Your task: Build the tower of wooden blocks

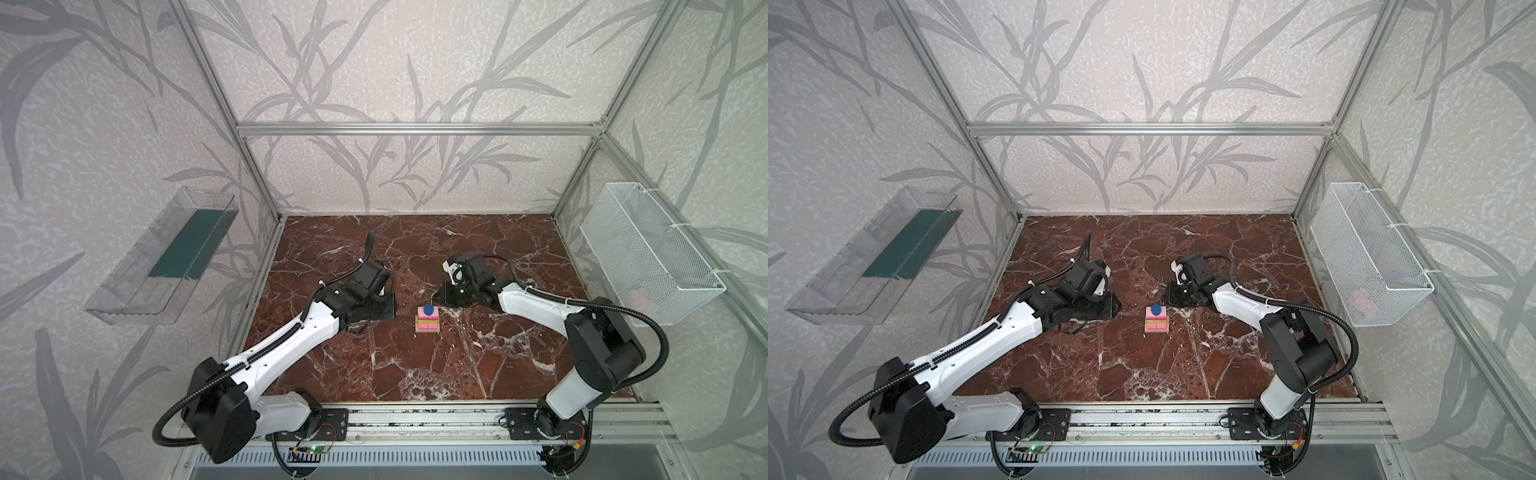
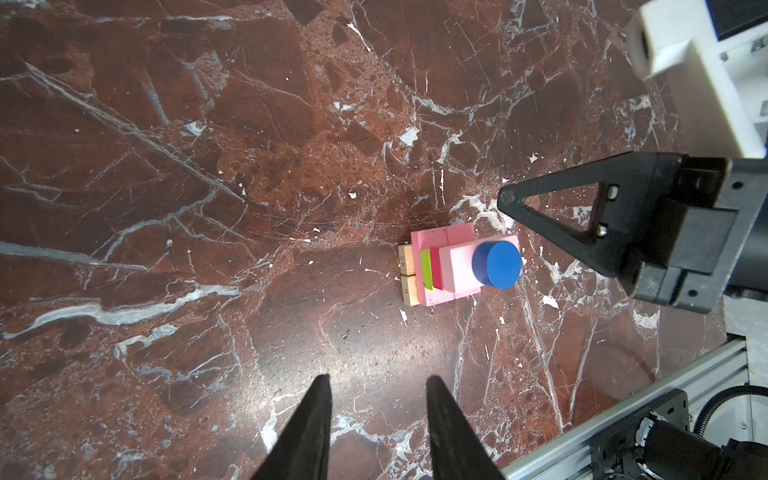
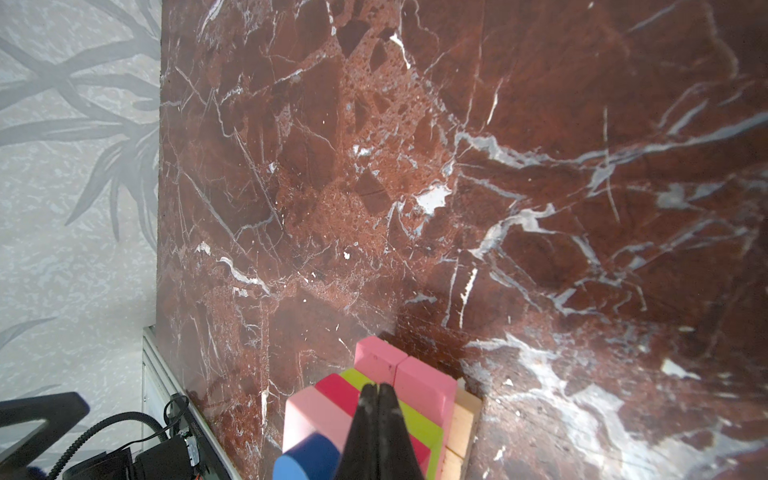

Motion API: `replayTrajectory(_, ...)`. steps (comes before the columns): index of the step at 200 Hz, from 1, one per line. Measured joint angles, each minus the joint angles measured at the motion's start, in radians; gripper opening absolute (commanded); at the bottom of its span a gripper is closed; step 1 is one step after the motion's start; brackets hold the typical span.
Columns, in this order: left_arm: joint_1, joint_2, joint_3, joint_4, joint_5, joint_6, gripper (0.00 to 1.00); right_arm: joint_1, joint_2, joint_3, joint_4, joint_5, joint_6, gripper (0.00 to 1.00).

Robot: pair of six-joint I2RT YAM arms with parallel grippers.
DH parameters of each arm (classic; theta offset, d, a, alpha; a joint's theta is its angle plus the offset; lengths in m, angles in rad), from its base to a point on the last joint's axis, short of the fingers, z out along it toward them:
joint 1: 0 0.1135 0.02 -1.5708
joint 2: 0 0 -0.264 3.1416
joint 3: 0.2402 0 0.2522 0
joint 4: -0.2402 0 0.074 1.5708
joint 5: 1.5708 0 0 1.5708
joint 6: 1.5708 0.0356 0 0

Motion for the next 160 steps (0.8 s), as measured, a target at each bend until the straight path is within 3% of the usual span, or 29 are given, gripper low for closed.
replayTrajectory(160, 0.000, 0.002, 0.000, 0.005, 0.020, 0.000, 0.37, 0.001, -0.005, -0.006, -0.014, 0.000, 0.000, 0.00)
